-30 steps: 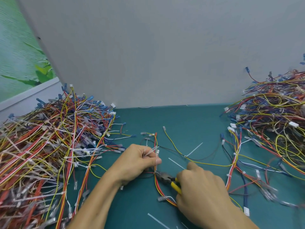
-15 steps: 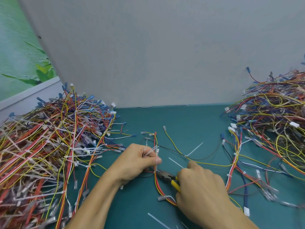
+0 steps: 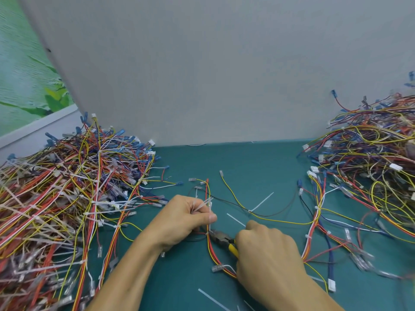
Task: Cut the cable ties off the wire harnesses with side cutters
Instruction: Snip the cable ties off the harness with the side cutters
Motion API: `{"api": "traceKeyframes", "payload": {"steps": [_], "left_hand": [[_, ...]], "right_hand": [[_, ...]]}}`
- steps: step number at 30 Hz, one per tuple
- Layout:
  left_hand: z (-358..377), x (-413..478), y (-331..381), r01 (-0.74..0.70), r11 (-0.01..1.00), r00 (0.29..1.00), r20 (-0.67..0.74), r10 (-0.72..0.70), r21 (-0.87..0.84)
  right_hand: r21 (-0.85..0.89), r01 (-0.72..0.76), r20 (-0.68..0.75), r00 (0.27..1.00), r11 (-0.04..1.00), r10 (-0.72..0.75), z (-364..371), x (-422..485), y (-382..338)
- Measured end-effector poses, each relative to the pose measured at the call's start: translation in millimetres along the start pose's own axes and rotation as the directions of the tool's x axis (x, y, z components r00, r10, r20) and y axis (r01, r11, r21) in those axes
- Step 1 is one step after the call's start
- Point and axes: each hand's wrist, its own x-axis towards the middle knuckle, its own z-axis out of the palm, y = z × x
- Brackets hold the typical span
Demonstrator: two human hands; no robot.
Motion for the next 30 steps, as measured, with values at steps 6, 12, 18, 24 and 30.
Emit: {"api": "traceKeyframes", "payload": {"steps": [6, 12, 18, 24, 30], "left_hand": [[0.2, -0.3, 0.7, 0.01, 1.0, 1.0, -0.002, -0.01, -0.019], [1.8, -1.0, 4.3, 0.032, 0.999, 0.999, -0.043, -0.033, -0.036], [1.0, 1.6, 13.6, 0.057, 0.869, 0.963, -0.202, -0.177, -0.491], [1.0, 0.5, 24.2, 0.021, 0.747, 0.949, -0.222, -0.225, -0.665], [13.1, 1.7, 37.3, -0.035, 0.937, 0.954, -0.29, -0.072, -0.348]], "right_hand": [[-0.039, 0.029, 0.021, 0.999, 0.999, -0.028, 3.3, 2.0, 0.6], [-0.029, 0.035, 0.013, 0.999, 0.999, -0.035, 4.1, 1.8, 1.4], [0.142, -0.063, -0.283, 0.954, 0.988, 0.102, -4.6, 12.6, 31.5], [0.367, -0.174, -0.266, 0.922, 0.914, 0.282, -0.5, 32.2, 71.8], [0.488, -0.198, -0.174, 0.932, 0.85, 0.317, 3.0, 35.7, 82.2]]}}
